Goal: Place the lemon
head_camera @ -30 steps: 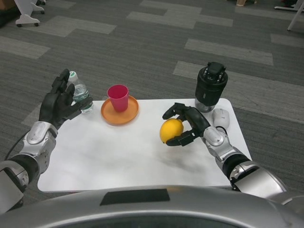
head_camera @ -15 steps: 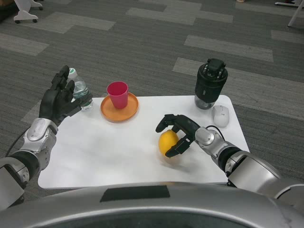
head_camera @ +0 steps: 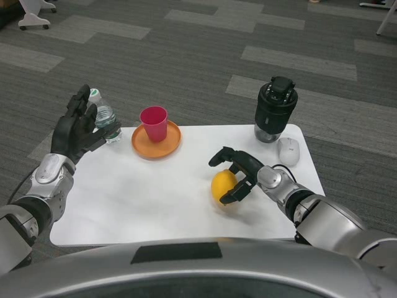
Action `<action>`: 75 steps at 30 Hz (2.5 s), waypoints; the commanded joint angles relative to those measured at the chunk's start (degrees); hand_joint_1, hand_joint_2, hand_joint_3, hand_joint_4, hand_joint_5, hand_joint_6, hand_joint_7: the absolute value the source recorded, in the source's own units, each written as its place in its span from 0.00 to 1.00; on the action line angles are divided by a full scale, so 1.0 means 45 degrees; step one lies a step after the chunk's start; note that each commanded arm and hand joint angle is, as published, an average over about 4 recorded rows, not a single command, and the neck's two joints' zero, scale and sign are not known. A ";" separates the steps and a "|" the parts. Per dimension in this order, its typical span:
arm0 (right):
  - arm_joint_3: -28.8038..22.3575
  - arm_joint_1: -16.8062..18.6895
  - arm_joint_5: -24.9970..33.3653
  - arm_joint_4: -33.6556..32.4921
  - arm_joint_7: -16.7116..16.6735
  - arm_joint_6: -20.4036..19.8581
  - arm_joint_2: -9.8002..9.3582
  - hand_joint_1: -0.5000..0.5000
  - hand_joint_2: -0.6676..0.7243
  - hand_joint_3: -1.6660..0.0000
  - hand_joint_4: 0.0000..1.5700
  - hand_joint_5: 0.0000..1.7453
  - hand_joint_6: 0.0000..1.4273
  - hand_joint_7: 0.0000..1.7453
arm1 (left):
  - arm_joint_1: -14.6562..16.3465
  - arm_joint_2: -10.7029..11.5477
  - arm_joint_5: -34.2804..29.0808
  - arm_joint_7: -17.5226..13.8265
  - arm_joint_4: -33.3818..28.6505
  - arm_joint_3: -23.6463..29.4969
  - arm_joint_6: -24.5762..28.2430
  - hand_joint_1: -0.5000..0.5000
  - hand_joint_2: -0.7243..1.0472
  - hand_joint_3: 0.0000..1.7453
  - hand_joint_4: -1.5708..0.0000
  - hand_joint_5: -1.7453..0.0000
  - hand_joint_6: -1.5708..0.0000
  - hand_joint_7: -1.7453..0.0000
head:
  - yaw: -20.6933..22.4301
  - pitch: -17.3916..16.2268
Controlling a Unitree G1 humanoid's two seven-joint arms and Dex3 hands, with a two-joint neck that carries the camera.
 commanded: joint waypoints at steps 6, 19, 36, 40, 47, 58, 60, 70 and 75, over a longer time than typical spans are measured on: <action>-0.0474 -0.0225 0.0349 0.0123 0.0128 0.0180 0.0029 0.56 0.18 0.52 0.00 0.72 0.00 0.28 | 0.0023 -0.0024 0.0054 -0.0009 0.0034 0.0148 -0.0088 1.00 0.85 0.03 1.00 1.00 1.00 1.00 | 0.0003 0.0018; -0.0904 -0.0142 0.0417 0.0143 0.0978 0.0199 -0.0137 0.38 0.22 0.55 0.00 0.54 0.00 0.24 | 0.0057 -0.0024 0.0068 -0.0009 0.0034 0.0197 -0.0107 1.00 0.85 0.05 1.00 1.00 1.00 1.00 | -0.0028 0.0019; -0.1373 -0.0074 0.0417 0.0319 0.1153 0.0199 -0.0166 0.65 0.80 0.95 0.00 0.39 0.00 0.12 | 0.0076 -0.0004 0.0068 -0.0009 -0.0015 0.0206 -0.0127 1.00 0.85 0.01 1.00 1.00 1.00 1.00 | 0.0010 0.0021; -0.1529 -0.0069 0.0412 0.0338 0.1090 0.0185 -0.0156 0.73 0.82 0.95 0.00 0.39 0.00 0.12 | 0.0101 0.0020 0.0068 -0.0009 -0.0035 0.0226 -0.0136 1.00 0.85 0.05 1.00 1.00 1.00 1.00 | 0.0017 0.0023; -0.1929 0.0068 0.0349 0.0319 0.0846 0.0092 -0.0127 0.75 0.85 0.96 0.00 0.39 0.00 0.08 | 0.0116 0.0049 0.0068 -0.0009 -0.0059 0.0226 -0.0146 1.00 0.85 0.03 1.00 1.00 1.00 1.00 | 0.0015 0.0049; -0.3741 0.1210 0.0202 -0.2279 0.0743 -0.0357 -0.0176 0.77 0.80 0.96 0.00 0.37 0.00 0.08 | 0.0116 0.0122 0.0068 -0.0029 -0.0103 0.0231 -0.0249 1.00 0.85 0.04 1.00 1.00 1.00 1.00 | -0.0019 0.0113; -0.4371 0.1557 0.0222 -0.3392 0.0743 -0.0494 -0.0234 0.79 0.77 0.96 0.00 0.35 0.00 0.08 | 0.0116 0.0132 0.0068 -0.0029 -0.0103 0.0226 -0.0263 1.00 0.85 0.05 1.00 1.00 1.00 1.00 | -0.0001 0.0112; -0.6421 0.2573 0.1394 -0.6732 0.0284 -0.2037 -0.0322 0.83 0.73 0.95 0.00 0.28 0.00 0.08 | 0.0116 0.0132 0.0068 -0.0029 -0.0103 0.0265 -0.0283 1.00 0.85 0.05 1.00 1.00 1.00 1.00 | -0.0068 0.0152; -0.7037 0.2768 0.2058 -0.6810 -0.0175 -0.2535 -0.0361 0.86 0.76 0.95 0.00 0.28 0.00 0.08 | 0.0116 0.0132 0.0073 -0.0034 -0.0123 0.0304 -0.0288 1.00 0.85 0.05 1.00 1.00 1.00 1.00 | -0.0066 0.0152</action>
